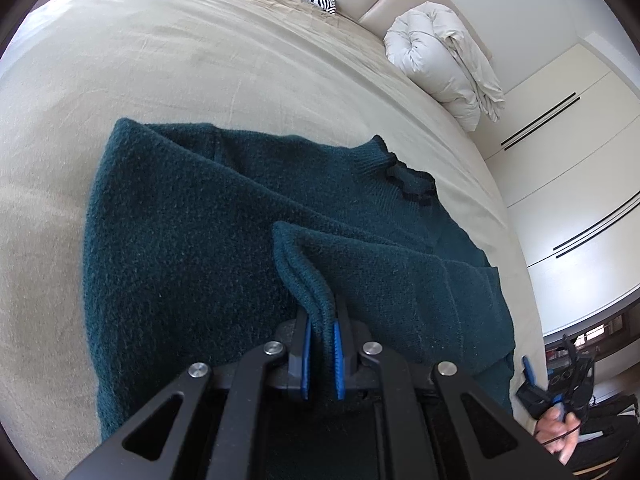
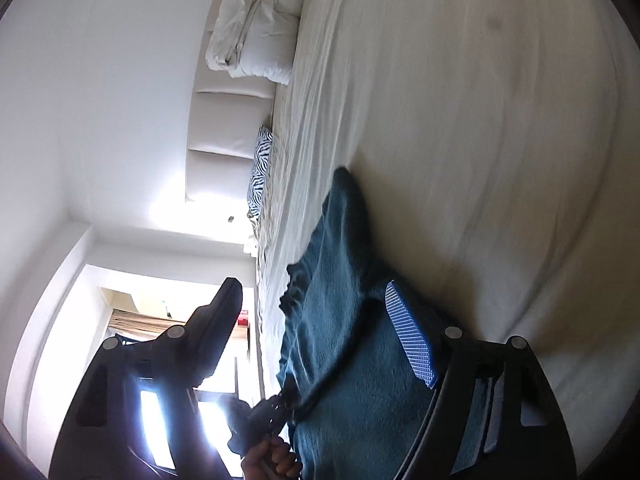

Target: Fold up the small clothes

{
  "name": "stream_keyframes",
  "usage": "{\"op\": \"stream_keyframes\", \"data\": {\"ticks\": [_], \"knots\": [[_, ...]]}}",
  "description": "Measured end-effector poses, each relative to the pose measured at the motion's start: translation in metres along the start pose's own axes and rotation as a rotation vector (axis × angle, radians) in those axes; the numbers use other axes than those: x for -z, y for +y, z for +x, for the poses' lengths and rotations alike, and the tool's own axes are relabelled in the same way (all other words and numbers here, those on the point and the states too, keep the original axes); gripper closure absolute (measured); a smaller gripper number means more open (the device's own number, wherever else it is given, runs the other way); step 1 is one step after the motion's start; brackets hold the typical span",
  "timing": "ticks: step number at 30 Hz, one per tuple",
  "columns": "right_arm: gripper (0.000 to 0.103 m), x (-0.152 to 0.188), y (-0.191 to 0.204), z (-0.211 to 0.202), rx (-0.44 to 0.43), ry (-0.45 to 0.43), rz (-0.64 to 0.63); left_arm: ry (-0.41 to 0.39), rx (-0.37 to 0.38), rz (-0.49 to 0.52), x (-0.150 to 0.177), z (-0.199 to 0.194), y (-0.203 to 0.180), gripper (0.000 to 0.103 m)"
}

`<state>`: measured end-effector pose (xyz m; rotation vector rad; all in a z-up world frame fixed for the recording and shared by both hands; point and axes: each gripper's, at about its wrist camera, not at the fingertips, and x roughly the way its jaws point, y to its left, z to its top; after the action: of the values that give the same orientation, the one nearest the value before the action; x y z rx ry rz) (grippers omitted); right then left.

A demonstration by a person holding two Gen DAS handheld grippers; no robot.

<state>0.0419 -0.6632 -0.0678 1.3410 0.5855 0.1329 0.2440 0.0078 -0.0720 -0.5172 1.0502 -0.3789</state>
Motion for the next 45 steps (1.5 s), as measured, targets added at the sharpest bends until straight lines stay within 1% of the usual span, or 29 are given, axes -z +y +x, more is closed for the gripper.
{"op": "stream_keyframes", "data": {"ticks": [3, 5, 7, 9, 11, 14, 19, 23, 26, 27, 29, 31, 33, 36, 38, 39, 41, 45], "knots": [[0.029, -0.008, 0.017, 0.011, -0.005, 0.023, -0.055, 0.0, -0.002, 0.002, 0.001, 0.0, -0.001, 0.092], [0.029, -0.012, 0.032, 0.029, 0.018, 0.061, -0.125, -0.011, -0.015, 0.014, 0.001, -0.001, -0.003, 0.091], [0.029, -0.016, 0.04, 0.042, 0.051, 0.082, -0.159, -0.029, -0.028, 0.032, 0.0, -0.006, -0.006, 0.092], [0.029, -0.02, 0.045, 0.051, 0.058, 0.096, -0.174, -0.048, -0.038, 0.045, -0.001, -0.011, -0.008, 0.093], [0.029, -0.024, 0.047, 0.055, 0.062, 0.083, -0.177, -0.06, -0.048, 0.054, -0.003, -0.014, -0.007, 0.094], [0.029, -0.029, 0.042, 0.05, 0.059, 0.067, -0.159, -0.055, -0.056, 0.046, -0.003, -0.011, -0.003, 0.095], [0.029, -0.032, 0.029, 0.044, 0.078, 0.08, -0.147, -0.042, -0.059, 0.036, 0.001, -0.003, 0.0, 0.095], [0.029, -0.033, 0.036, 0.049, 0.078, 0.096, -0.17, -0.042, -0.056, 0.035, 0.001, -0.005, 0.001, 0.095], [0.029, -0.033, 0.043, 0.062, 0.085, 0.127, -0.196, -0.043, -0.052, 0.029, 0.002, -0.003, 0.003, 0.093], [0.029, -0.033, 0.045, 0.069, 0.09, 0.144, -0.208, -0.044, -0.055, 0.026, 0.003, -0.003, 0.003, 0.092], [0.029, -0.035, 0.048, 0.084, 0.105, 0.177, -0.224, -0.041, -0.049, 0.015, 0.002, -0.001, 0.006, 0.091], [0.029, -0.042, 0.05, 0.102, 0.107, 0.205, -0.229, -0.041, -0.049, 0.021, 0.002, 0.001, 0.005, 0.091], [0.029, -0.05, 0.052, 0.115, 0.108, 0.213, -0.233, -0.042, -0.051, 0.029, 0.002, 0.001, 0.005, 0.091], [0.029, -0.063, 0.046, 0.141, 0.118, 0.252, -0.213, -0.045, -0.048, 0.035, 0.004, 0.002, 0.007, 0.091], [0.03, -0.067, 0.034, 0.155, 0.156, 0.29, -0.191, -0.05, -0.043, 0.04, 0.005, 0.003, 0.008, 0.091], [0.03, -0.067, 0.029, 0.157, 0.165, 0.299, -0.189, -0.051, -0.041, 0.041, 0.005, 0.003, 0.009, 0.091], [0.03, -0.06, 0.029, 0.151, 0.143, 0.302, -0.22, -0.053, -0.037, 0.042, 0.005, 0.004, 0.009, 0.091], [0.03, -0.041, 0.027, 0.132, 0.116, 0.354, -0.232, -0.061, -0.028, 0.044, 0.006, 0.005, 0.011, 0.091]]}}
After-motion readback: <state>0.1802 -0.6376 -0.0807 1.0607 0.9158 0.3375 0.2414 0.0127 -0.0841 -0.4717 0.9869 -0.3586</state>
